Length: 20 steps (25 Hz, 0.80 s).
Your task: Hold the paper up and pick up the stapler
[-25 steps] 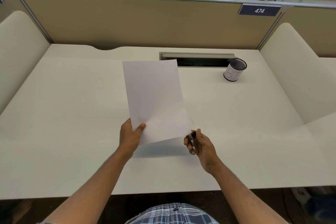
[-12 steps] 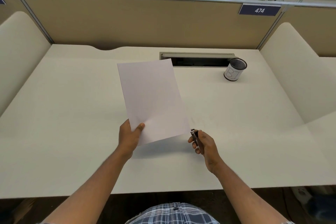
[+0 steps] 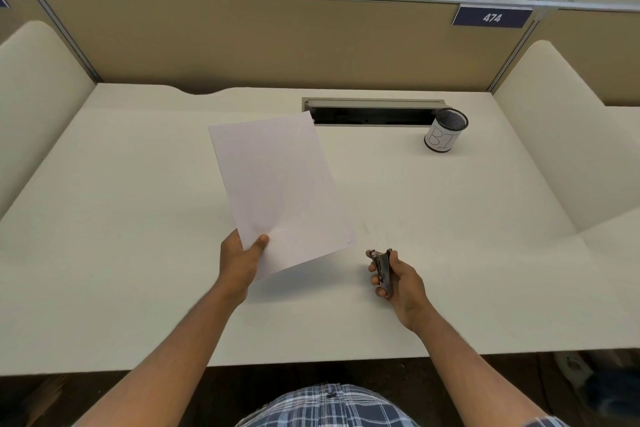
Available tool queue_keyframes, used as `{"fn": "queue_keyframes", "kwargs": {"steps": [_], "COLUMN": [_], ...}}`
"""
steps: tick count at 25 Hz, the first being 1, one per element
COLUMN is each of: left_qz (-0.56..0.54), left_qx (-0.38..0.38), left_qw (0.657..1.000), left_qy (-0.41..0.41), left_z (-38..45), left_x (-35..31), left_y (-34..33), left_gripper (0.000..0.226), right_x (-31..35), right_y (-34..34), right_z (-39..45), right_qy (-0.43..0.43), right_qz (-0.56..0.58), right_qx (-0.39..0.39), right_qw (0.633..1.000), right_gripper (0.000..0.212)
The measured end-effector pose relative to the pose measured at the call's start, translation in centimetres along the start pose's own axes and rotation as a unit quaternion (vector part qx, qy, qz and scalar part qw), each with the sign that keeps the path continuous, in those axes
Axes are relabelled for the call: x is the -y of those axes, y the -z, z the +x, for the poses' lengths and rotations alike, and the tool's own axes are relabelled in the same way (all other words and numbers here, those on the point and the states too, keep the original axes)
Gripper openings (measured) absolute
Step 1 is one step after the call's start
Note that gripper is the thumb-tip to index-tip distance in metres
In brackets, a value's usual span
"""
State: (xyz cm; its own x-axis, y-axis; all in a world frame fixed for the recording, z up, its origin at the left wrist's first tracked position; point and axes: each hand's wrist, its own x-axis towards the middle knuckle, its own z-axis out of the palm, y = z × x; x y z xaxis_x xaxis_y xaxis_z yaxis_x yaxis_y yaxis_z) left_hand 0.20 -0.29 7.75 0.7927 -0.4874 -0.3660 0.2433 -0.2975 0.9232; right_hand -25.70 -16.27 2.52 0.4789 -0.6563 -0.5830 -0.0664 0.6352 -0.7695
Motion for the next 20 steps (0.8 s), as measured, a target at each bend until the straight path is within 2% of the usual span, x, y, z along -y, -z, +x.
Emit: {"fn": "queue_keyframes", "kwargs": {"steps": [3,8,15,17,20], "left_qz": [-0.001,-0.003,-0.01,-0.011,-0.012], "left_qx": [0.0,0.0,-0.003,-0.005,-0.005], "left_qw": [1.0,1.0,1.0,1.0,1.0], "left_qy": [0.001,0.001,0.005,0.007,0.008], "left_z": [0.0,0.0,-0.2,-0.2,-0.2], "left_x": [0.1,0.2,0.1,0.1,0.1], "left_y": [0.1,0.1,0.0,0.1,0.1], "left_gripper": [0.025,0.024,0.023,0.023,0.023], "right_x": [0.1,1.2,2.4,2.7,2.8], "right_y": [0.1,0.0,1.0,1.7,2.8], "right_z": [0.1,0.2,2.0,2.7,3.5], "right_qy": [0.003,0.035,0.08,0.119,0.164], "right_qz": [-0.016,-0.108,-0.191,-0.287,-0.452], "right_qx": [-0.012,-0.079,-0.117,-0.138,-0.189], "right_qw": [1.0,0.99,0.971,0.94,0.856], "right_gripper": [0.054,0.043,0.032,0.022,0.012]}}
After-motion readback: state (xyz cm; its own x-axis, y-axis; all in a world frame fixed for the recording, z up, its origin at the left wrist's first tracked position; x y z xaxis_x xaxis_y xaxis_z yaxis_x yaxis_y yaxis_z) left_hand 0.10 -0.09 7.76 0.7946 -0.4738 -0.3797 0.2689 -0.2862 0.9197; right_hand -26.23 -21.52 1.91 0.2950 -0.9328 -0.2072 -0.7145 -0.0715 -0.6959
